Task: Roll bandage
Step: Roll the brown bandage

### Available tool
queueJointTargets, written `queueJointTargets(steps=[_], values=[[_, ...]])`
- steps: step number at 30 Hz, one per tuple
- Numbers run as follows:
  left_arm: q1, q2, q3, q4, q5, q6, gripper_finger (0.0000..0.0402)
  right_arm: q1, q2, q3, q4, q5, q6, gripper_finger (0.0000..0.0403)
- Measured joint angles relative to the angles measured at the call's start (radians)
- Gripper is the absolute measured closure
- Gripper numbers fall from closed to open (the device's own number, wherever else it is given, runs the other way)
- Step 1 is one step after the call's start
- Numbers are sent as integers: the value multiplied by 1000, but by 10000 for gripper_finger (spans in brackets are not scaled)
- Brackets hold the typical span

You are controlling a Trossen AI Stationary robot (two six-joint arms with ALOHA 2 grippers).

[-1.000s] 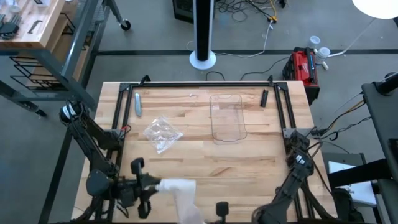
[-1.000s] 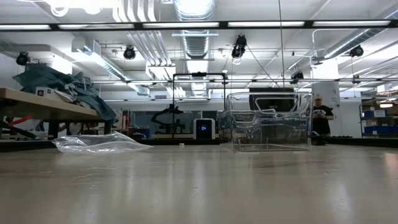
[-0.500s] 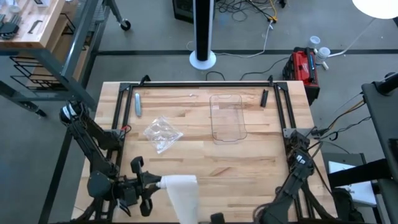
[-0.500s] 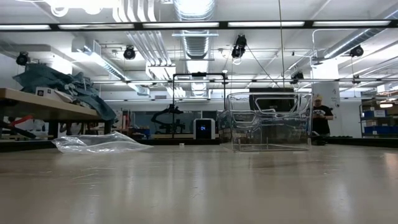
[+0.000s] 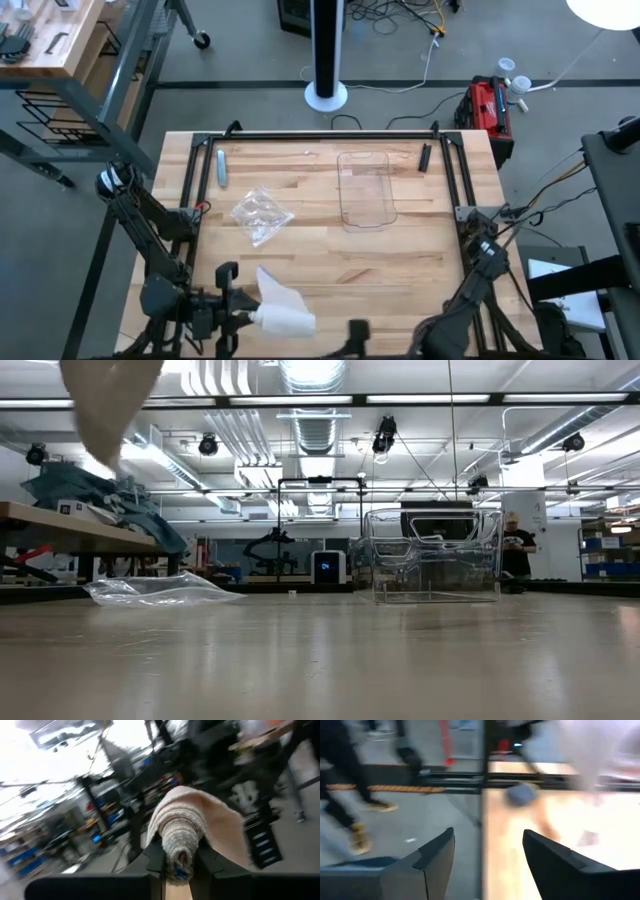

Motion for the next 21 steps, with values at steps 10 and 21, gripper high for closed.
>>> queueJointTargets(steps=[10,21], values=[[2,0,0,11,-4,-17,365,-9,4,-2,-43,129,-42,187],[7,8,0,13,-5,-40,365,-69,25,-8,27,137,-117,198]])
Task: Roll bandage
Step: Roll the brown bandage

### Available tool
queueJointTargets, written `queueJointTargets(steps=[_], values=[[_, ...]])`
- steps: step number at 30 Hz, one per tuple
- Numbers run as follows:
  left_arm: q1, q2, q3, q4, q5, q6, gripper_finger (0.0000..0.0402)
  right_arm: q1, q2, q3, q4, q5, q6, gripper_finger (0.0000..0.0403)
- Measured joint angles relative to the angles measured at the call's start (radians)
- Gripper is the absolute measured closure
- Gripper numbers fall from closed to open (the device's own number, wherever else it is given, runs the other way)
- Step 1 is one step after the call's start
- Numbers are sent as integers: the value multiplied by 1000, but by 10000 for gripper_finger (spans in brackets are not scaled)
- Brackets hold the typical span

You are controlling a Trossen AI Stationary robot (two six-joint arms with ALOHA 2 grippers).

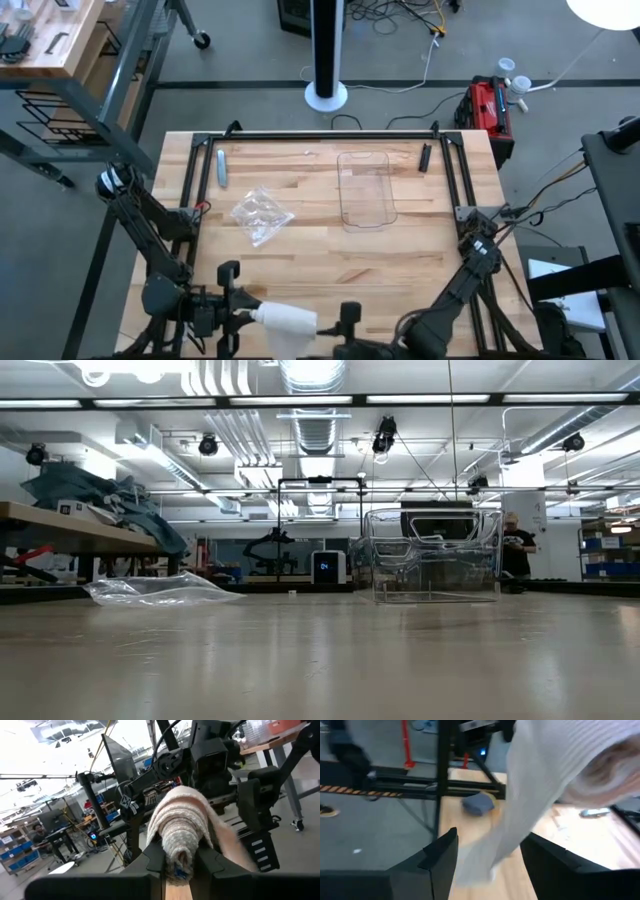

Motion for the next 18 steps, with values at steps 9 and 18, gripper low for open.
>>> queueJointTargets(steps=[9,18], values=[[8,35,0,-21,-16,10,365,-41,0,-28,71,19,-75,341],[21,78,0,-22,-84,37,365,-24,0,-33,110,10,-78,399]])
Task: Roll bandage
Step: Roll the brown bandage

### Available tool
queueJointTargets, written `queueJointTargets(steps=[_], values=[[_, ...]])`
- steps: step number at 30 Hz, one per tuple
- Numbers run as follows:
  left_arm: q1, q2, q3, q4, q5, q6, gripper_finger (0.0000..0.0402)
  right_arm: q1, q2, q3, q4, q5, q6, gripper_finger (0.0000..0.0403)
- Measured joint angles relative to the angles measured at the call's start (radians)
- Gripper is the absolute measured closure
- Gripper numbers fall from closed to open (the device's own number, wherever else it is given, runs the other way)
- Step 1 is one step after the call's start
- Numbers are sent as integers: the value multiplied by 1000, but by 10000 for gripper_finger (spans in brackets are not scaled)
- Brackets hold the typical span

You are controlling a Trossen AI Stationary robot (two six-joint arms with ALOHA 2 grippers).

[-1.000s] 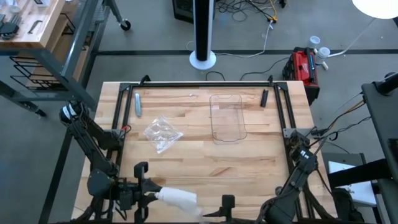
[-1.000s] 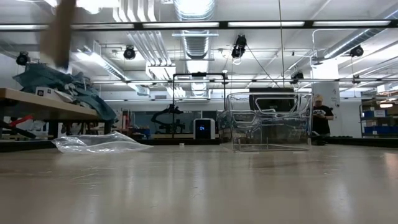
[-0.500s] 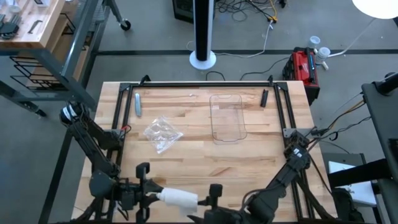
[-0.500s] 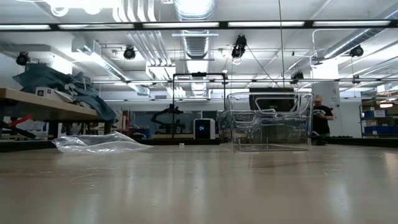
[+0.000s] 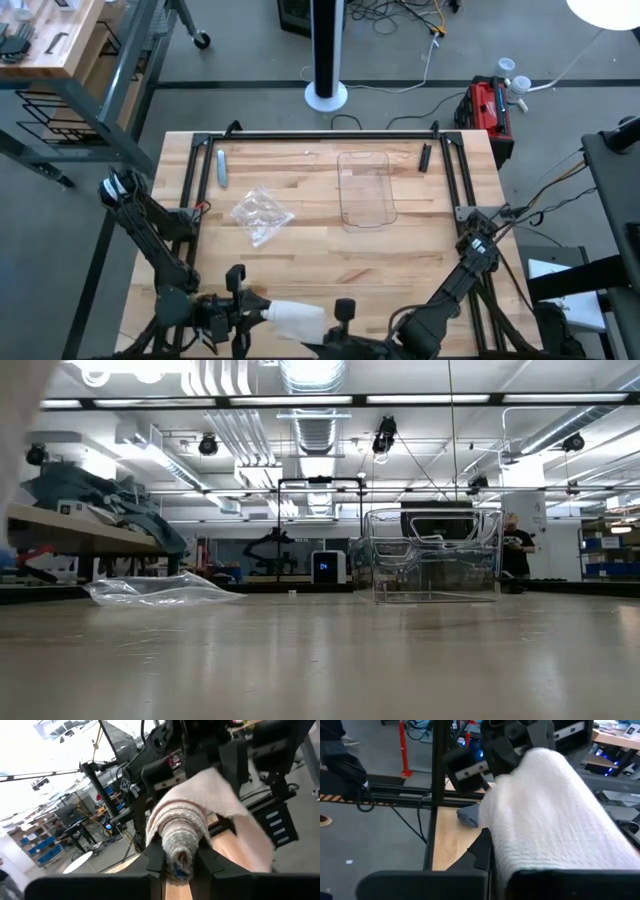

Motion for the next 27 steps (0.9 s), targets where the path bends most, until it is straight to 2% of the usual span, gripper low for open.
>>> queueJointTargets(steps=[4,16,23,27], values=[[13,23,0,-2,-38,16,365,-8,0,-26,68,-42,-21,400],[17,29,0,10,-35,67,365,-2,0,-82,158,-49,15,402],[9,29,0,170,30,150,365,-20,-1,-136,180,-97,67,403],[6,29,0,192,54,175,365,-34,-2,-165,190,-90,49,403]])
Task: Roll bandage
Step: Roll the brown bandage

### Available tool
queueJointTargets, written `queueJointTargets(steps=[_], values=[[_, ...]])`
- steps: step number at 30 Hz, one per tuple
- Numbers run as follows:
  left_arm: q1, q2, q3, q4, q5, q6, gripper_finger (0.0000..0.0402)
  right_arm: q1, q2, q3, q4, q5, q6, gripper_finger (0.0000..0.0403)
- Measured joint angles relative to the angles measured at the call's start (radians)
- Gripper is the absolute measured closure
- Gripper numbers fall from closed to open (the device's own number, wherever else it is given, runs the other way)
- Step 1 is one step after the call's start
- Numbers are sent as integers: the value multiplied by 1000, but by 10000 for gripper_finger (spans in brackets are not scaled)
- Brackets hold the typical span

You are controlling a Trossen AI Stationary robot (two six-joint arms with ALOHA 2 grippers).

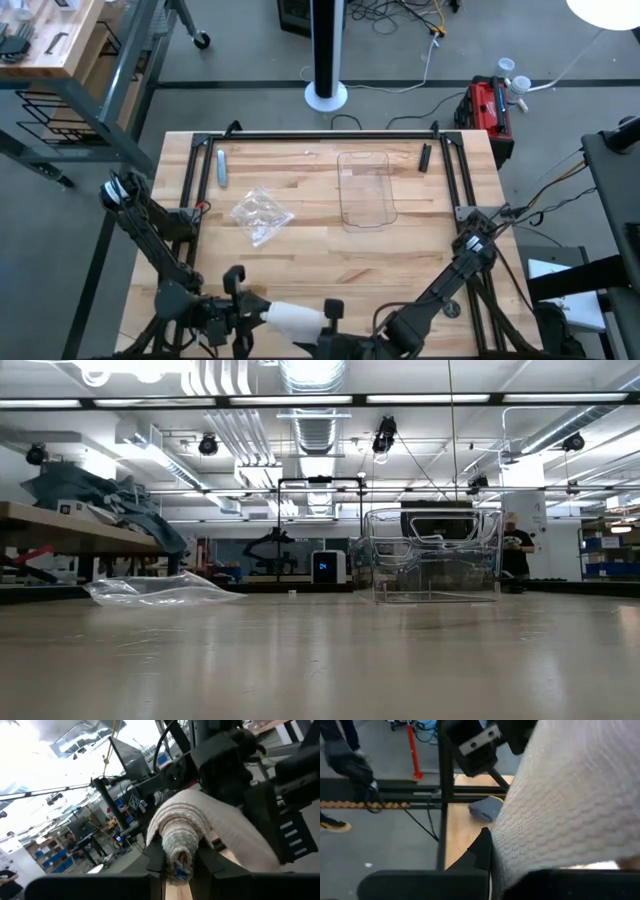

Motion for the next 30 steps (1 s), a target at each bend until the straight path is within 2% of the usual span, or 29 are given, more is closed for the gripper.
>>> queueJointTargets(steps=[2,7,16,20,24,30], values=[[0,0,0,6,33,1,365,-5,0,-24,33,36,-22,403],[0,0,0,28,39,-1,365,-2,0,-43,58,101,-58,388],[0,0,0,46,47,-3,365,10,-13,-44,55,103,-21,281],[-1,0,0,69,26,-2,365,22,-24,-44,55,124,-16,247],[-1,-2,0,76,-67,-1,365,38,-33,-34,55,157,-5,228],[-3,-2,0,94,-2,1,365,45,-33,-29,60,158,-4,222]])
